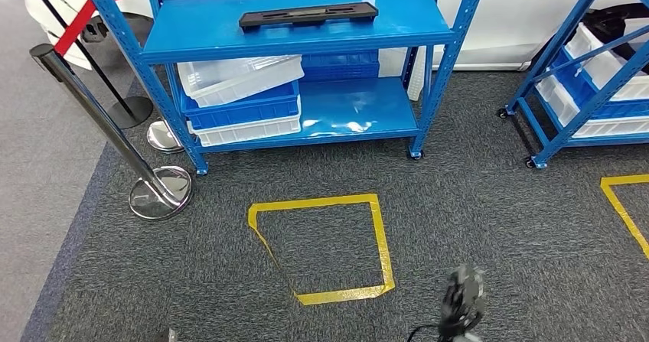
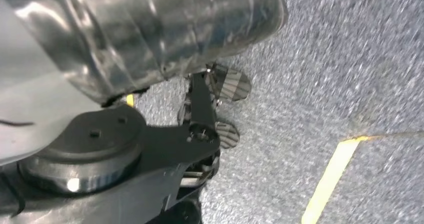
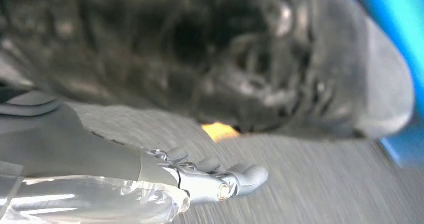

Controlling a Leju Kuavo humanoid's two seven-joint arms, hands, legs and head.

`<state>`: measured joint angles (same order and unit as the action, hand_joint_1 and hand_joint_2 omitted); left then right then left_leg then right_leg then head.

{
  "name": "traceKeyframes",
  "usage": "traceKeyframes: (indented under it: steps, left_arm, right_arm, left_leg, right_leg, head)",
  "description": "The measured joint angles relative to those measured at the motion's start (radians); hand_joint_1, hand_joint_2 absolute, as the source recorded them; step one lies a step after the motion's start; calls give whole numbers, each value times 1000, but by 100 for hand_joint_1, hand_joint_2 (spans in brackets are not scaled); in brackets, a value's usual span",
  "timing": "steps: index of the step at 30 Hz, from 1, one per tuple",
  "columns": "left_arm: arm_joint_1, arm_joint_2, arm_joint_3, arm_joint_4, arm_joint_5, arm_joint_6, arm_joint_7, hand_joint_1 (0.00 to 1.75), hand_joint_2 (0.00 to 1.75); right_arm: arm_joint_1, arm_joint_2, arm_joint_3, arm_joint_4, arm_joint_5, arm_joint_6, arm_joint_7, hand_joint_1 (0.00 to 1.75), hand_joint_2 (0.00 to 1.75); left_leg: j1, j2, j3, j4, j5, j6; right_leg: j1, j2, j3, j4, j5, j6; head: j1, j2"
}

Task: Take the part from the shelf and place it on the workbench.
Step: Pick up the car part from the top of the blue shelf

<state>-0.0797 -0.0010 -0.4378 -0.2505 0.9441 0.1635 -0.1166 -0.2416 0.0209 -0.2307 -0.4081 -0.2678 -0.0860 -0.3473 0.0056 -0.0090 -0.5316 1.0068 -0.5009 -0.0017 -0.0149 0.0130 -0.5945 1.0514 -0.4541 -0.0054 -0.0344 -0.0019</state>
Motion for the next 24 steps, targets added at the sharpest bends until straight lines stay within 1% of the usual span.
traceKeyframes:
  steps: [2,4,7,10,13,17,21,24]
  left_arm:
    - [0,7,-11,4,8,0,-6,0,0]
    - [0,13,-18,8,16,3,-18,0,0]
    - [-3,20,-31,13,18,14,-37,0,0]
    - [-5,25,-47,16,11,20,-45,0,0]
    - [-6,27,-63,18,-1,23,-46,0,0]
    - [-8,33,-91,22,-23,44,-64,0,0]
    - [-8,35,-115,23,-33,82,-121,0,0]
    - [-9,35,-129,24,-33,100,-140,0,0]
  right_arm:
    - [-12,-22,25,-76,-114,-50,8,0,0]
    - [-9,-39,65,-158,-195,-74,-11,0,0]
    - [-1,-57,156,-328,-230,-134,-8,0,0]
    - [-5,-77,255,-526,-181,-204,15,0,0]
    - [-3,-96,343,-727,-95,-237,40,0,0]
    - [21,-127,439,-978,-12,-234,79,0,0]
    - [55,-158,516,-1190,41,-221,100,0,0]
    - [73,-183,560,-1327,67,-212,114,0,0]
  left_leg:
    - [0,0,1,1,0,0]
    - [0,0,0,1,0,0]
    - [0,-1,-3,1,0,0]
    - [1,-1,-2,1,1,1]
    - [1,-1,-1,1,1,0]
    - [1,-1,0,1,1,0]
    - [1,-2,-1,1,1,1]
    - [1,-2,-1,1,1,0]
  right_leg:
    - [0,0,1,0,1,0]
    - [0,0,1,0,1,0]
    - [0,0,0,0,1,0]
    - [1,-1,0,0,1,0]
    - [1,-1,0,0,1,0]
    - [1,-2,0,0,1,0]
    - [1,-2,-1,0,0,0]
    - [2,-2,-1,0,0,0]
  head:
    - [0,0]
    - [0,0]
    - [-1,0]
    - [0,0]
    - [0,0]
    - [-1,0]
    - [-1,0]
    - [0,0]
